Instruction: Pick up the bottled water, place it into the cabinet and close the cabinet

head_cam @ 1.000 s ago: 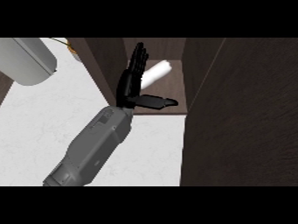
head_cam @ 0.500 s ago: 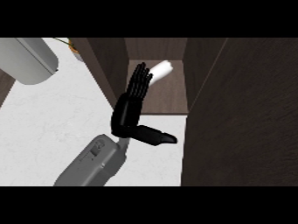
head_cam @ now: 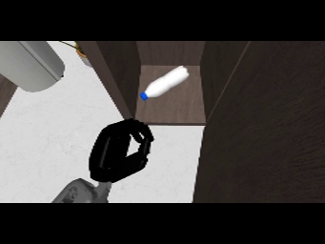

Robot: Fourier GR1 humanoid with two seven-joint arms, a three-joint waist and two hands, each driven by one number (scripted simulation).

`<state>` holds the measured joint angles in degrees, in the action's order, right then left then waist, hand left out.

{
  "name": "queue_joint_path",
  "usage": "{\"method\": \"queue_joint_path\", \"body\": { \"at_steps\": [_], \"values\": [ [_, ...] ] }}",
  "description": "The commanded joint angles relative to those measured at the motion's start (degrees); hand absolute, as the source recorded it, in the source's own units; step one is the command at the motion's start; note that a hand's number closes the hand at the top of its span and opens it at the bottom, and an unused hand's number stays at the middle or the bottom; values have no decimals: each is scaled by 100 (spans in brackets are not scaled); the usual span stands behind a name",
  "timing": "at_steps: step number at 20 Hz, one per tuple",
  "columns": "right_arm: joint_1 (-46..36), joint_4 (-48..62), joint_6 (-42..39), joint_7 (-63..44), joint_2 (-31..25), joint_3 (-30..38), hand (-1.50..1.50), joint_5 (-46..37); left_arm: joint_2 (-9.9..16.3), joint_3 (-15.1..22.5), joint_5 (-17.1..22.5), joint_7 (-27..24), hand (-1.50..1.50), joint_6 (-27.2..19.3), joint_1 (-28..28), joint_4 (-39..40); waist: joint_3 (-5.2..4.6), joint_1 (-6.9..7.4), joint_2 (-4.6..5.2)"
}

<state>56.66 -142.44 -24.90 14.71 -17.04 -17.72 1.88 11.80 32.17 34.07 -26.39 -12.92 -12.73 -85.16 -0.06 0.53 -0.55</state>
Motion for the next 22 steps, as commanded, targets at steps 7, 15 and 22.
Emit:
{"method": "queue_joint_path", "body": {
  "at_steps": [7, 15, 22],
  "values": [
    [171, -1010, -502, 62, -666, -807, 150, -1141, 821, -437, 196, -192, -150, 122, 1405, -1272, -9, -88, -37],
    [-392, -1189, -678, -477, -1104, -1820, 150, -1357, 1358, -1165, 1044, -104, -150, 752, 2040, -1719, -42, 52, -31],
    [-1130, -1088, -592, -865, -1186, -2409, 150, -1478, 1702, -1490, 1349, -82, -150, 1032, 2538, -1980, -82, 237, -68]
  ]
}}
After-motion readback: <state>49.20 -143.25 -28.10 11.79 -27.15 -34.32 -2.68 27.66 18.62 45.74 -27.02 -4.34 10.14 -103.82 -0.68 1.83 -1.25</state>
